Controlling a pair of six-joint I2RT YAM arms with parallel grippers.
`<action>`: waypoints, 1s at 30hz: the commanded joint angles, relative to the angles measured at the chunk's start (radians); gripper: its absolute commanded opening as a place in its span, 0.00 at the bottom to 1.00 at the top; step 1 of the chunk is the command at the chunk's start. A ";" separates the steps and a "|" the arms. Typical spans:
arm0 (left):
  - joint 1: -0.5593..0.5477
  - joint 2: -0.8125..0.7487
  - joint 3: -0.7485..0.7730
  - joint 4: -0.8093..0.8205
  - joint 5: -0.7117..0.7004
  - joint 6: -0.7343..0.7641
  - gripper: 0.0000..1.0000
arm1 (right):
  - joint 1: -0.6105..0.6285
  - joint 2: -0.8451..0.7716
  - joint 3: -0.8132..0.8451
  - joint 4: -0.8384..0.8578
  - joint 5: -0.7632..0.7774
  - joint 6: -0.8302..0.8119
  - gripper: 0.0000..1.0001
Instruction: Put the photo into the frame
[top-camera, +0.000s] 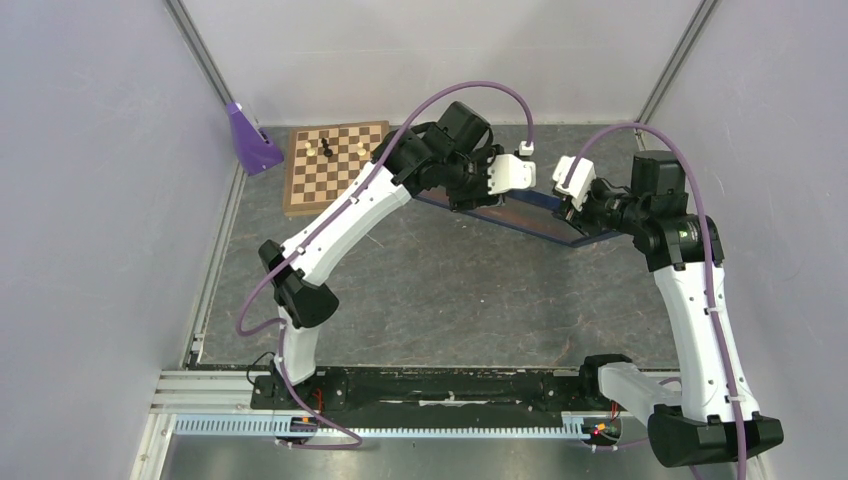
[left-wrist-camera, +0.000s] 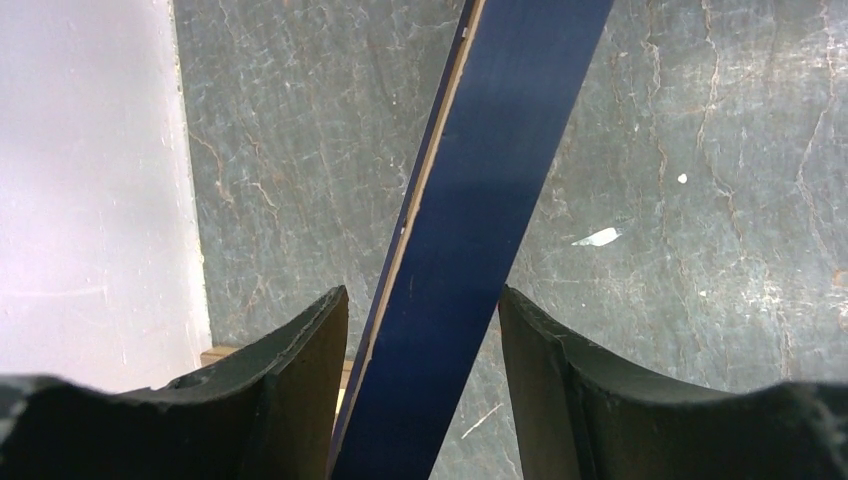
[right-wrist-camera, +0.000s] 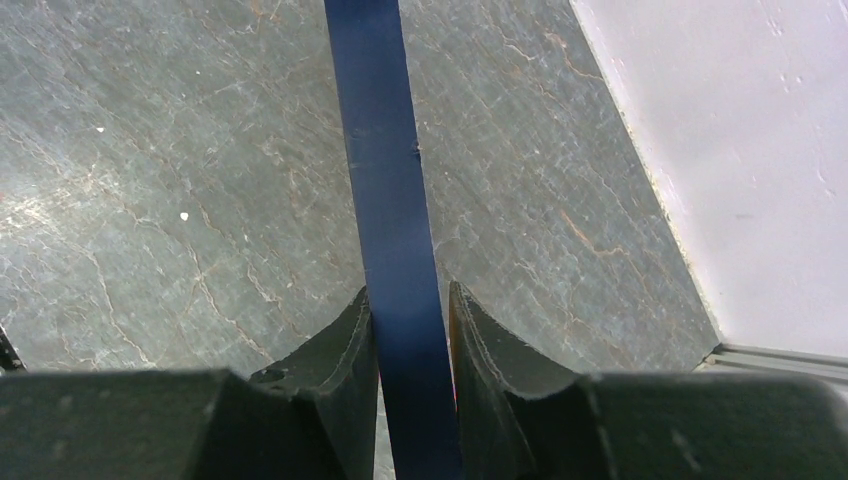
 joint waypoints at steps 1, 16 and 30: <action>-0.012 -0.094 0.024 -0.115 0.027 -0.063 0.02 | -0.026 -0.013 0.053 0.175 0.124 0.112 0.12; -0.012 -0.144 -0.060 -0.087 0.033 -0.128 0.02 | -0.024 0.040 0.166 0.100 0.040 0.094 0.12; -0.031 -0.132 -0.056 -0.060 0.069 -0.144 0.02 | 0.005 0.068 0.130 0.127 0.011 0.117 0.41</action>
